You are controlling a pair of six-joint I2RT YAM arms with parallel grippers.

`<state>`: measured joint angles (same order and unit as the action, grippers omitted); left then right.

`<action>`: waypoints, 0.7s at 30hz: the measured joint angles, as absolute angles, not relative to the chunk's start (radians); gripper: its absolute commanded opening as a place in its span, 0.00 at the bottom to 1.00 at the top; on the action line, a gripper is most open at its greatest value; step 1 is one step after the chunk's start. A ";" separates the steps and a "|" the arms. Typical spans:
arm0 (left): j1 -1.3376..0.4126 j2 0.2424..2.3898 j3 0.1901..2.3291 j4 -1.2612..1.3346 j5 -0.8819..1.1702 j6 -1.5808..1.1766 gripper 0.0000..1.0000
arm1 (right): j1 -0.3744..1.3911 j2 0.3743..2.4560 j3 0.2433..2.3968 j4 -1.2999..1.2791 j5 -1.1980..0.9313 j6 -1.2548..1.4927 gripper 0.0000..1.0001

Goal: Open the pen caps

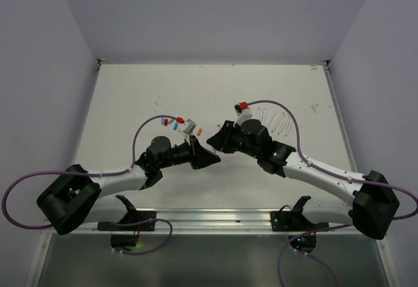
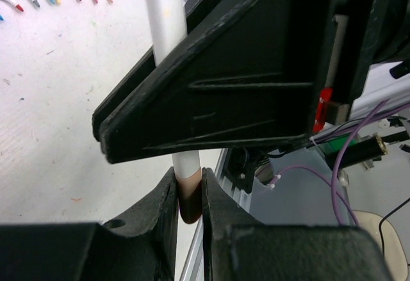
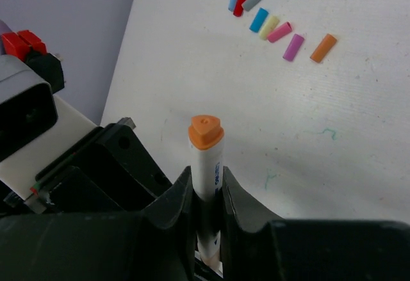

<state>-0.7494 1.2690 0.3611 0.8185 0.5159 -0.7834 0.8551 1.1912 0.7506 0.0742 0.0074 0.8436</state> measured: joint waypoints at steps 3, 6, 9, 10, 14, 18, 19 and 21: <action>-0.748 1.268 0.361 0.806 0.524 -0.785 0.00 | 0.854 1.209 0.751 0.087 -0.009 0.831 0.00; -0.749 1.259 0.362 0.773 0.513 -0.780 0.00 | 0.851 1.222 0.753 0.082 -0.012 0.831 0.00; -0.769 1.227 0.391 0.645 0.422 -0.755 0.00 | 0.853 1.240 0.773 0.047 0.021 0.834 0.00; -0.787 1.216 0.414 0.585 0.364 -0.742 0.00 | 0.853 1.252 0.791 0.021 0.045 0.835 0.00; -0.888 1.209 0.548 0.332 0.035 -0.706 0.00 | 0.860 1.312 0.903 -0.114 0.186 0.850 0.00; -0.950 1.207 0.592 0.244 -0.147 -0.687 0.00 | 0.879 1.346 0.960 -0.179 0.274 0.872 0.00; -0.960 1.204 0.591 0.236 -0.164 -0.684 0.00 | 0.882 1.350 0.963 -0.189 0.285 0.879 0.00; -0.966 1.192 0.571 0.259 -0.156 -0.664 0.00 | 0.886 1.353 0.965 -0.197 0.287 0.892 0.00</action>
<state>-0.9665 1.1915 0.5709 0.2592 -0.1562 -0.6643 0.8864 1.3529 0.9646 -0.1967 0.2871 0.8921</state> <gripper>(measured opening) 0.185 0.190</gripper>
